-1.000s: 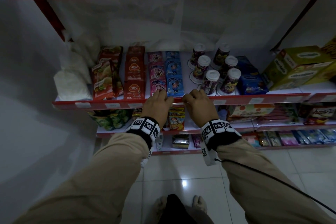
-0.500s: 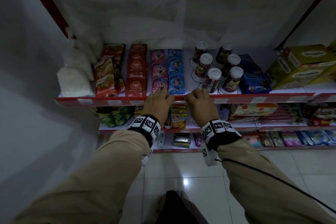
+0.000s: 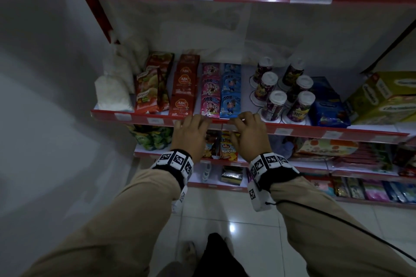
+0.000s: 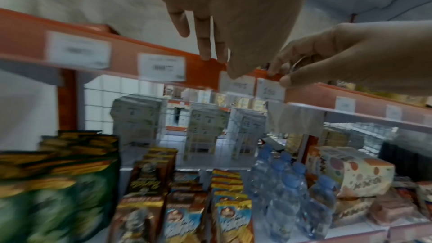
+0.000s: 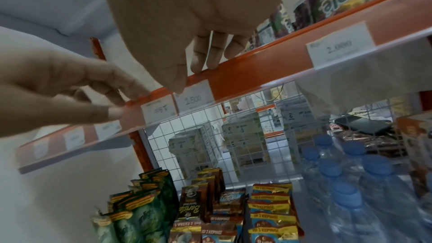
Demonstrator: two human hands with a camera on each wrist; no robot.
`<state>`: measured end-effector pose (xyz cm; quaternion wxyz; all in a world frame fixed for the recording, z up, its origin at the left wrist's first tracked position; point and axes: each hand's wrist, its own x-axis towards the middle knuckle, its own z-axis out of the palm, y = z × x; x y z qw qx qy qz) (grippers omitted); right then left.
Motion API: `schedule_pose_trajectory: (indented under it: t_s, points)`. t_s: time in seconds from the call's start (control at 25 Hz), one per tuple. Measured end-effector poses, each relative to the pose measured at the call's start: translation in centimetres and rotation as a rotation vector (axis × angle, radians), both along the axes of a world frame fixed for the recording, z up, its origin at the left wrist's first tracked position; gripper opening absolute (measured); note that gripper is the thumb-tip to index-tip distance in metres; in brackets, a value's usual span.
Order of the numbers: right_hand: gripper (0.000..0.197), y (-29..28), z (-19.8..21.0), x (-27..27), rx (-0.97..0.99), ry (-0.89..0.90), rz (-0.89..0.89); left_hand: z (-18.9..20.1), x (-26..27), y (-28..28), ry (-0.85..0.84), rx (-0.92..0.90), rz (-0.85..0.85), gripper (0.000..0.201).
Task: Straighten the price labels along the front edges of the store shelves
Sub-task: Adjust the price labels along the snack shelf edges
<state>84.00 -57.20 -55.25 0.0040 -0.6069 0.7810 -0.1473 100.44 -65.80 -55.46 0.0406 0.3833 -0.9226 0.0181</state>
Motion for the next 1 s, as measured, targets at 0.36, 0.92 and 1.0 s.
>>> schedule_pose_trajectory:
  t_s: [0.36, 0.92, 1.0]
  points:
    - [0.044, -1.2, -0.1, 2.8, 0.095, 0.073, -0.008, 0.1, 2.2, -1.2, -0.052, 0.010, -0.074, 0.060]
    - [0.030, -2.8, -0.7, 6.5, -0.163, 0.025, -0.010, 0.0, 2.2, -3.9, 0.028, 0.157, -0.269, 0.048]
    - [0.028, -2.8, -0.6, 6.6, -0.175, 0.025, -0.026, -0.1, 2.2, -4.1, 0.041, 0.161, -0.291, 0.044]
